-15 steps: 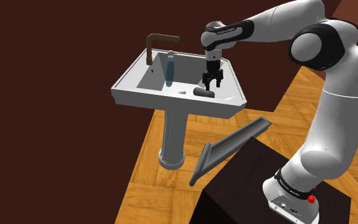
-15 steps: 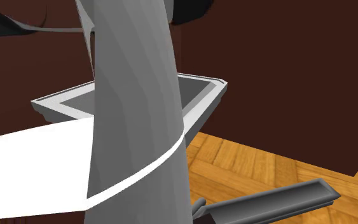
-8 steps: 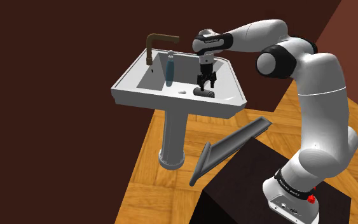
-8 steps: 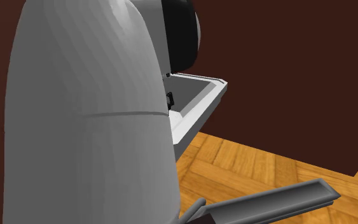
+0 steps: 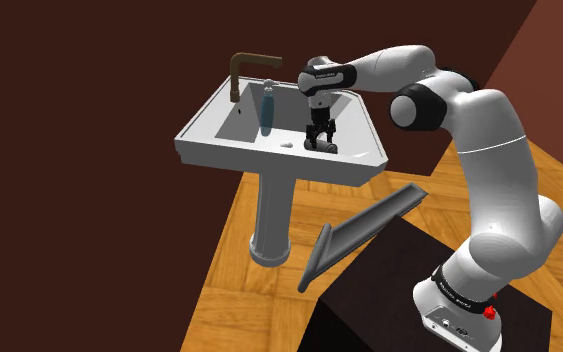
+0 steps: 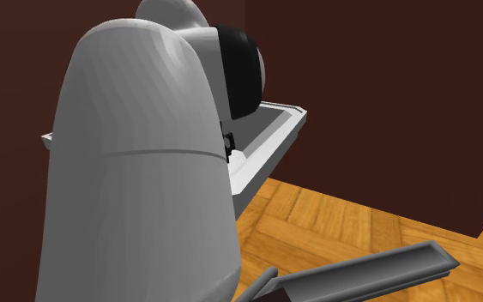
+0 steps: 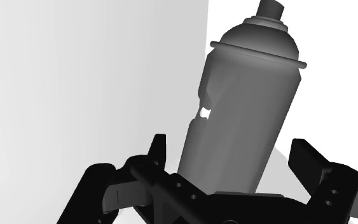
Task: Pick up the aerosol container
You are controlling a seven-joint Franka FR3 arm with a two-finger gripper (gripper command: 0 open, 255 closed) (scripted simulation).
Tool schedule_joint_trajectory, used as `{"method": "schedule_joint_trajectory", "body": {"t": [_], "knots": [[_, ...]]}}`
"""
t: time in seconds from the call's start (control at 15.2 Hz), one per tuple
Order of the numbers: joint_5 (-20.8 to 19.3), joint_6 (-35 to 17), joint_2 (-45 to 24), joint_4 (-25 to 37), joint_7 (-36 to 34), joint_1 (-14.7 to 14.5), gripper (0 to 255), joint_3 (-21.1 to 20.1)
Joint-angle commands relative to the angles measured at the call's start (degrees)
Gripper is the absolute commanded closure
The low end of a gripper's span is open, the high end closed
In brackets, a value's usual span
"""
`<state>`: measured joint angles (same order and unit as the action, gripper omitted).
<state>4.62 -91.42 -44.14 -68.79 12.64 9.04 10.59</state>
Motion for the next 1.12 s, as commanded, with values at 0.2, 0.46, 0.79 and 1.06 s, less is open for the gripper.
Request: {"method": "schedule_joint_trajectory", "body": {"t": [0.2, 0.46, 0.79, 1.06], "knots": [[0.1, -1.0, -0.5, -0.4, 0.0, 0.0, 255, -0.1], [0.1, -1.0, -0.5, -0.5, 0.0, 0.0, 255, -0.1], [0.0, -0.3, -0.3, 0.0, 0.0, 0.0, 255, 0.0], [-0.1, 2.1, 0.6, 1.6, -0.1, 0.0, 255, 0.1]]}}
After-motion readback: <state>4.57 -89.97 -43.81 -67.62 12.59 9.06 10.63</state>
